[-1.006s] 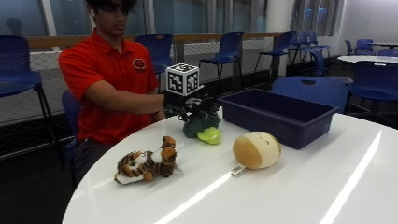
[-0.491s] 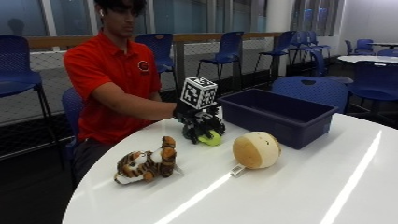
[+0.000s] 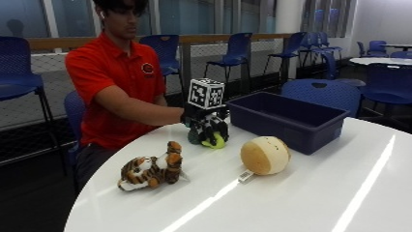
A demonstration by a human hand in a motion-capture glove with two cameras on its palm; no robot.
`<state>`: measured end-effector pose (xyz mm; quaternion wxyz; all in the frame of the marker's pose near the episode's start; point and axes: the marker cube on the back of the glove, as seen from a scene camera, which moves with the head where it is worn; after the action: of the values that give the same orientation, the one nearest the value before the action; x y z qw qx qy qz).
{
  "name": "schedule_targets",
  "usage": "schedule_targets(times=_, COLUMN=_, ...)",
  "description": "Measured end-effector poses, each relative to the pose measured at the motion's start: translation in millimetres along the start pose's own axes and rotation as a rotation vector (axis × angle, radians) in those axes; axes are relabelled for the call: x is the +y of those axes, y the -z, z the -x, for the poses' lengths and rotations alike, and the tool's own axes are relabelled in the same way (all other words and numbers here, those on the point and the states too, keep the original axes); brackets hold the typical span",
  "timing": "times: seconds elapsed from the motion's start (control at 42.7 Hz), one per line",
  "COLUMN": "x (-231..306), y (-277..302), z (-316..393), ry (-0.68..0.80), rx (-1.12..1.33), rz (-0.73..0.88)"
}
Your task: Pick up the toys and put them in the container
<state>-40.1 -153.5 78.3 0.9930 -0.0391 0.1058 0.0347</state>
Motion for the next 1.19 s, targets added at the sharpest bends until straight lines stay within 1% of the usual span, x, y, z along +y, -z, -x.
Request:
schedule_targets(times=0.187, x=-7.8, y=2.7, z=-5.5, ry=0.03, rx=0.098, rz=-0.109)
schedule_targets(times=0.281, x=-9.3, y=4.2, z=-10.8, ry=0.052, rx=0.102, rz=-0.141)
schedule_targets(times=0.538, x=-1.5, y=27.8, z=-24.7, ry=0.075, rx=-0.109, rz=-0.083)
schedule_targets(times=0.678, x=-7.4, y=79.4, z=-21.4, ry=0.085, rx=-0.111, rz=-0.113)
schedule_targets(times=0.889, x=-38.0, y=157.4, z=-5.1, ry=0.085, rx=-0.087, rz=-0.119)
schedule_targets(times=0.983, x=-54.0, y=186.0, z=15.8, ry=0.094, rx=-0.093, rz=-0.146)
schedule_targets(times=1.193, x=-76.8, y=241.5, z=79.7, ry=0.156, rx=-0.097, rz=-0.264)
